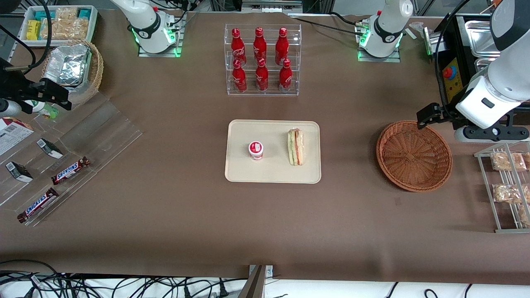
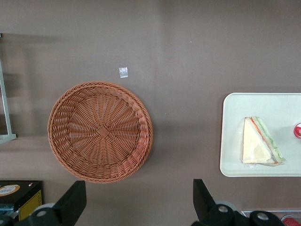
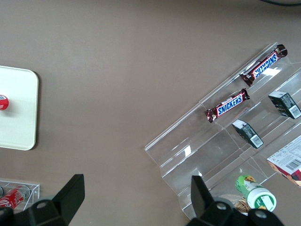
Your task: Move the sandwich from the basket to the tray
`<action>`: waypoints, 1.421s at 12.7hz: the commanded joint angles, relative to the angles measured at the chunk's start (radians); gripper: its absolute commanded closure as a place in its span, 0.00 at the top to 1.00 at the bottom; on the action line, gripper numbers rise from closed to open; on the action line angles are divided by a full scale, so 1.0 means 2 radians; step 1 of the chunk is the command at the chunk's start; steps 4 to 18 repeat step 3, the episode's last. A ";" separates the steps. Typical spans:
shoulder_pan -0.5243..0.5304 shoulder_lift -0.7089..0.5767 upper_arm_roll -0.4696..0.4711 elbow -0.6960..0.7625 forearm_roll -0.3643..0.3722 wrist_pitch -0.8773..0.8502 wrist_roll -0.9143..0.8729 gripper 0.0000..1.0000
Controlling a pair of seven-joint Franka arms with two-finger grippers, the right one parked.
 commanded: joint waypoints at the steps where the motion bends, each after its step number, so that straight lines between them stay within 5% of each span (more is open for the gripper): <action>1: -0.003 -0.014 0.011 -0.013 -0.012 -0.005 0.033 1.00; 18: -0.004 -0.014 0.020 -0.013 -0.012 -0.005 0.049 1.00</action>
